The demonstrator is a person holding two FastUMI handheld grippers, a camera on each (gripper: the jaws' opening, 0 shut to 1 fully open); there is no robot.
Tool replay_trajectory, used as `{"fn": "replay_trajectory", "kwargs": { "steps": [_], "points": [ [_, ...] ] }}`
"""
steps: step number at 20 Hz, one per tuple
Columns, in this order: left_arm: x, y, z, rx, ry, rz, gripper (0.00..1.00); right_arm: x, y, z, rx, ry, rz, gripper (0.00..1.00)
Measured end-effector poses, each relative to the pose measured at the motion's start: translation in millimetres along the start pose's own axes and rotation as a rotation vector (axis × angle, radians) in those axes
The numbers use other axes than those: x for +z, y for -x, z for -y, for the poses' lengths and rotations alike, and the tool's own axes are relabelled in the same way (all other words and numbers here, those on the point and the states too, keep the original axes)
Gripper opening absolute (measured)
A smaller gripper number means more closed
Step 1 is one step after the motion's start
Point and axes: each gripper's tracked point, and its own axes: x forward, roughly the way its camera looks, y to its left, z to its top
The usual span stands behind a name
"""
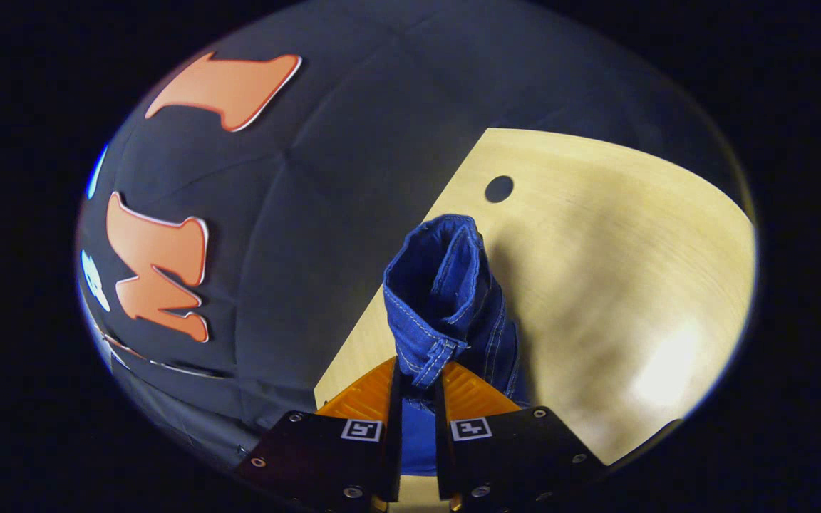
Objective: Grasp the waist and the cuffs of the jeans and fold them to make the two legs overlap; first hold the waist and fold one-third of the jeans toward the cuffs, then hold the cuffs and fold the remaining one-third in the same direction to finish folding.
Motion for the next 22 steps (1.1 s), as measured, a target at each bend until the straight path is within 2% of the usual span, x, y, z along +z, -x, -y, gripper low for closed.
{"fn": "replay_trajectory", "kwargs": {
  "steps": [2,6,10,14,18,20,21,22],
  "points": [
    [1,1,1,0.001,0.008,0.003,0.98,-22,-4,-31,0.042,0.037,-0.034,0.21],
    [6,3,3,-0.012,0.030,0.004,0.98,-79,-17,-75,0.073,0.132,-0.122,0.21],
    [9,4,2,-0.036,0.060,0.008,0.98,-126,-23,-96,0.081,0.181,-0.190,0.21],
    [15,6,-1,-0.058,0.102,0.009,0.98,-180,-39,-115,0.041,0.300,-0.260,0.21],
    [23,10,-9,-0.094,0.215,-0.003,0.98,-221,-56,-120,-0.088,0.356,-0.295,0.21],
    [27,12,-14,-0.103,0.268,-0.014,0.98,-244,-59,-133,-0.045,0.297,-0.343,0.22],
    [29,11,-14,-0.114,0.299,-0.015,0.98,-254,-64,-140,-0.020,0.283,-0.360,0.51],
    [32,11,-14,-0.132,0.332,-0.024,0.98,-261,-67,-143,-0.019,0.294,-0.362,0.45]
  ]
}}
